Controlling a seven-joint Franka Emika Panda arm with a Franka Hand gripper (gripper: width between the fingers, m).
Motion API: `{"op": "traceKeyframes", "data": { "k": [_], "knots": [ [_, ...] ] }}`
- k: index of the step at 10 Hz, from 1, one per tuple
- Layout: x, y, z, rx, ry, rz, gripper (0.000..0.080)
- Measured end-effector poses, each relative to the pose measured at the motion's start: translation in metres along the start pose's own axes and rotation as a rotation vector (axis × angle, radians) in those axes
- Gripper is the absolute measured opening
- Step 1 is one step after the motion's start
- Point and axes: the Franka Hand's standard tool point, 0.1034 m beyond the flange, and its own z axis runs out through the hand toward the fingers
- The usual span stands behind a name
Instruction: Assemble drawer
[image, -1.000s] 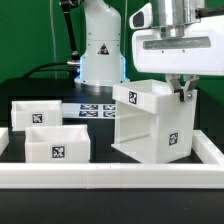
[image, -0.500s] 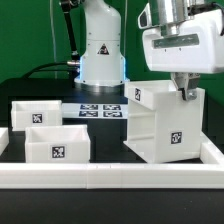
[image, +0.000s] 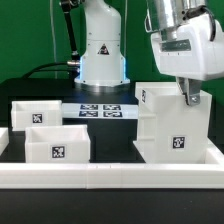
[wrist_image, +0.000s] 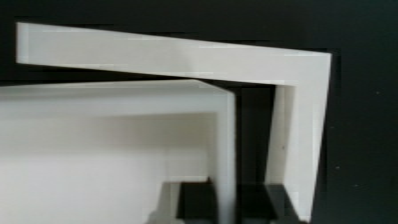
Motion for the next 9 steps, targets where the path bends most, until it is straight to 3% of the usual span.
{"op": "traceKeyframes", "data": {
  "k": [4, 9],
  "knots": [
    [0.003, -0.026, 0.003, 0.006, -0.008, 0.008, 0.0041],
    [0.002, -0.042, 0.005, 0.004, -0.014, 0.022, 0.0041]
  ]
}}
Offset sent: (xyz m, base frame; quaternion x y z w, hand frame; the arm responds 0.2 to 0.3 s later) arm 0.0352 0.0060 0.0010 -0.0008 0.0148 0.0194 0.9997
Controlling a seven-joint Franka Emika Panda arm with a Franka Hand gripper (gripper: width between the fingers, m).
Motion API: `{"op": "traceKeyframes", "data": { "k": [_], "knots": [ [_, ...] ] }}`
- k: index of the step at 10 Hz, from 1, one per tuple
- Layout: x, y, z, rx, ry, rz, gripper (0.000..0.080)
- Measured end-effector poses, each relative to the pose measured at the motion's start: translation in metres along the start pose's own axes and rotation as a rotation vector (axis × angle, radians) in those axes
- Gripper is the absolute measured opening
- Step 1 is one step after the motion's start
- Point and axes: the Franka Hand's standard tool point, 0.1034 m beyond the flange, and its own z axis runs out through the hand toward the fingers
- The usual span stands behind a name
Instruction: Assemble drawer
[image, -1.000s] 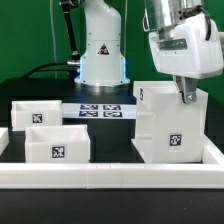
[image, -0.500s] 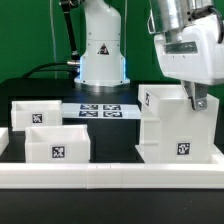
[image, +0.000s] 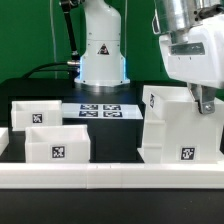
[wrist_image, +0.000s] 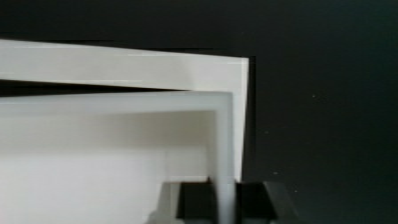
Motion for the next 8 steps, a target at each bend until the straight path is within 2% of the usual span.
{"op": "traceKeyframes", "data": {
  "k": [2, 3, 4, 6, 7, 8],
  "knots": [
    [0.0, 0.0, 0.0, 0.0, 0.0, -0.003, 0.0041],
    [0.0, 0.0, 0.0, 0.0, 0.0, -0.006, 0.0152],
    [0.0, 0.0, 0.0, -0.001, 0.0, -0.008, 0.0152],
    [0.0, 0.0, -0.001, -0.001, 0.0, -0.033, 0.0441],
    [0.001, 0.006, -0.007, -0.037, -0.008, -0.167, 0.057],
    [0.003, 0.006, -0.02, -0.042, -0.015, -0.258, 0.057]
  ]
}}
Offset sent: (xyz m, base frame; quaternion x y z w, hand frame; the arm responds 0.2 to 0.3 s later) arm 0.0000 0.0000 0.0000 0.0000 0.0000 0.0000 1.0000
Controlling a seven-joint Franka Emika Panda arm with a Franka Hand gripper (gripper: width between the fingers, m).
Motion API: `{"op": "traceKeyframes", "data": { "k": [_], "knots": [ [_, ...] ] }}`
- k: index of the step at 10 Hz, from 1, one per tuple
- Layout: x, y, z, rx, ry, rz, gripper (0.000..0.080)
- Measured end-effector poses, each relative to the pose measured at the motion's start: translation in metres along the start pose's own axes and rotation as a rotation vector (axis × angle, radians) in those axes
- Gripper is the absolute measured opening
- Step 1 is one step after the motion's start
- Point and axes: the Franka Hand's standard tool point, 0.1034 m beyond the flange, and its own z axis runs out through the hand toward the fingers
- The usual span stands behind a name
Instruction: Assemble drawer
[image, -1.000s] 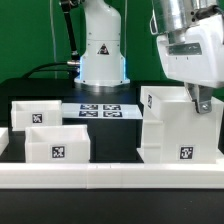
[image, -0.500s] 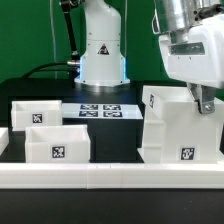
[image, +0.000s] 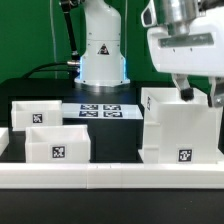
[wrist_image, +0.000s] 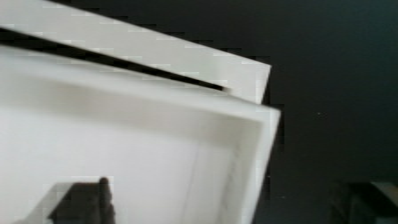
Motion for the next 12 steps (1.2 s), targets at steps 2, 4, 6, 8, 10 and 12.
{"op": "traceKeyframes", "data": {
  "k": [2, 4, 6, 8, 10, 12],
  "knots": [
    [0.003, 0.01, -0.026, -0.019, -0.022, -0.16, 0.0646],
    [0.002, 0.01, -0.024, -0.02, -0.022, -0.158, 0.0649],
    [0.002, 0.012, -0.023, -0.025, -0.021, -0.198, 0.0649],
    [0.005, 0.04, -0.025, -0.095, -0.04, -0.574, 0.0649],
    [0.025, 0.061, -0.035, -0.097, -0.041, -0.788, 0.0649],
    [0.039, 0.068, -0.039, -0.102, -0.051, -0.84, 0.0649]
  ]
}}
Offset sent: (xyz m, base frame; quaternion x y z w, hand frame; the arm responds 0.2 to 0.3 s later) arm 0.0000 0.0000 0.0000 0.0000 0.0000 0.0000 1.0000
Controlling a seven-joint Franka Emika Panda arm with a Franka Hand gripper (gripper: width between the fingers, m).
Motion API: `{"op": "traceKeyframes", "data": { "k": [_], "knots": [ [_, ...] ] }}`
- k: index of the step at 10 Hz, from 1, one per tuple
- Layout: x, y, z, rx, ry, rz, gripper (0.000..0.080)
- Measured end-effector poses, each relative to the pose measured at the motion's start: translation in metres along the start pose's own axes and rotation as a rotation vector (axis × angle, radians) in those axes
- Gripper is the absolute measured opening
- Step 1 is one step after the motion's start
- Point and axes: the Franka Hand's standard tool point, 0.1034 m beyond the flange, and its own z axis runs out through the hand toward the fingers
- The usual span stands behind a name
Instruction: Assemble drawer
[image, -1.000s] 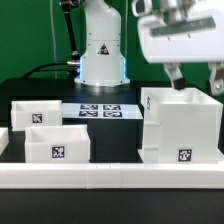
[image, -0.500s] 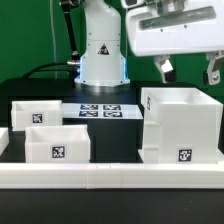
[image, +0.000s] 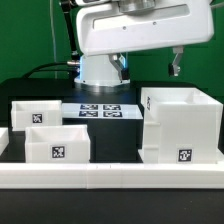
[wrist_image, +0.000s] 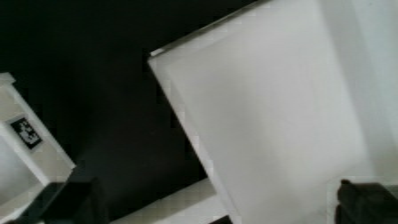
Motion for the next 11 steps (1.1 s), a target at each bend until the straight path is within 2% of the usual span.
{"op": "traceKeyframes", "data": {
  "k": [2, 3, 4, 5, 7, 9, 10, 11],
  "knots": [
    [-0.002, -0.003, 0.002, 0.0, -0.001, -0.007, 0.0649],
    [-0.002, 0.0, 0.002, -0.01, -0.002, -0.047, 0.0649],
    [-0.006, 0.011, 0.006, -0.077, -0.004, -0.257, 0.0649],
    [-0.005, 0.02, 0.006, -0.106, -0.007, -0.351, 0.0649],
    [0.004, 0.044, 0.006, -0.111, 0.0, -0.469, 0.0649],
    [0.013, 0.071, 0.013, -0.115, -0.013, -0.538, 0.0649],
    [0.016, 0.077, 0.017, -0.115, -0.018, -0.534, 0.0649],
    [0.015, 0.073, 0.016, -0.114, -0.017, -0.539, 0.0649]
  ]
}}
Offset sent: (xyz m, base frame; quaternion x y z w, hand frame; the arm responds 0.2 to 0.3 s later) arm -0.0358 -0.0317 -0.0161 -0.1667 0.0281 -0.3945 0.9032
